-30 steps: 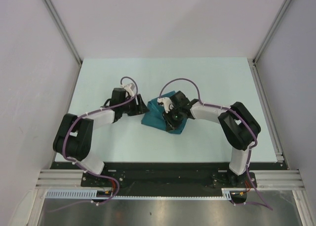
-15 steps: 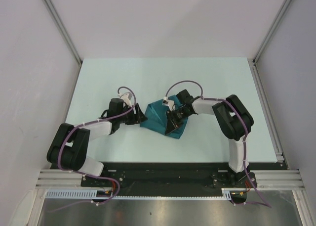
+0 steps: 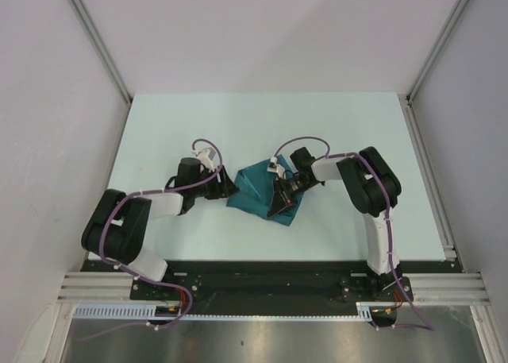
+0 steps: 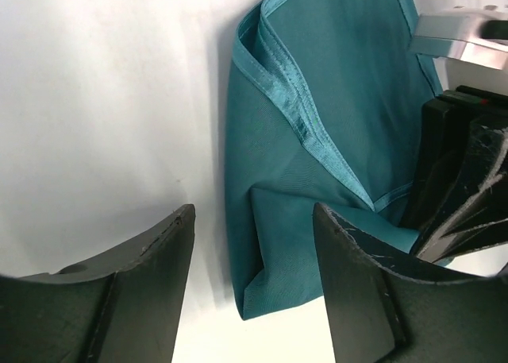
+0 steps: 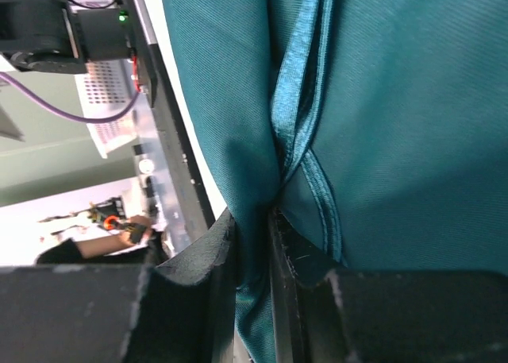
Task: Fold the napkin, place the utensils inside, and roll it up
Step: Roll the napkin at the center of the board.
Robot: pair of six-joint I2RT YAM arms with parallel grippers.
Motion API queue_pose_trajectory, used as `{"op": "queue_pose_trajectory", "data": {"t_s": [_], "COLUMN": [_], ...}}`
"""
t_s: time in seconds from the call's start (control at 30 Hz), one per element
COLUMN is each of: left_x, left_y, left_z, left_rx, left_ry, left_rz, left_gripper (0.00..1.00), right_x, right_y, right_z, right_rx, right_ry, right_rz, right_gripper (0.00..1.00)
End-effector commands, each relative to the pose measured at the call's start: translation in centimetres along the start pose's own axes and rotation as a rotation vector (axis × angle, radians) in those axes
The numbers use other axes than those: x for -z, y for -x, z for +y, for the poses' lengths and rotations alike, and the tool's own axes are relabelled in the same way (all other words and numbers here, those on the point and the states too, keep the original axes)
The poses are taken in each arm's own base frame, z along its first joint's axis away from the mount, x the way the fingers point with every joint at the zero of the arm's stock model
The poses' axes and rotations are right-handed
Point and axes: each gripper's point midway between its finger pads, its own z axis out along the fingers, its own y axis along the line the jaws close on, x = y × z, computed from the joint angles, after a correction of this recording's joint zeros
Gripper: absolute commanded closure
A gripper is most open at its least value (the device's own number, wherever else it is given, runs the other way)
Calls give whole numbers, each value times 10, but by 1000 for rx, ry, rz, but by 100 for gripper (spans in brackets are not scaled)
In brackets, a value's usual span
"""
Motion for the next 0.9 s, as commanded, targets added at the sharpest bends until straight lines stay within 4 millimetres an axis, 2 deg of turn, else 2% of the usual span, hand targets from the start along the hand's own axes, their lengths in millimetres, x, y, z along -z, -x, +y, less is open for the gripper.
{"op": "queue_pose_trajectory", "data": {"t_s": [0.0,0.1,0.2,0.33,0.4,0.57,0.7,0.87], "left_x": [4,15,20,18,14,4,-2,-8], "left_y": [6,11,3,-9,-9,2,2,-6], "left_z": [-15,-23,-31,-27,-22,-9,-11,-8], "left_rx": [-44,-91,-153,-157,-132,-110,-112,-99], "left_ry": [-58,-78,-84,-65,-37,53,36,31], "left_rz": [-56,-103,-97,-69,-63,-60,-45,-6], "left_gripper": [33,30,29,30,31,37,41,57], "right_x": [-4,-3,-2,-3,-3,-2,-1,-2], "right_y": [-27,-27,-26,-26,-25,-24,-23,-21], "right_z": [-33,-36,-38,-40,-41,-40,-39,-39], "right_rx": [-121,-136,-147,-149,-151,-146,-143,-139], "right_ry": [-81,-76,-74,-76,-78,-84,-88,-91], "right_rz": [55,52,48,48,46,42,40,37], "right_gripper": [79,79,79,79,79,79,79,78]}}
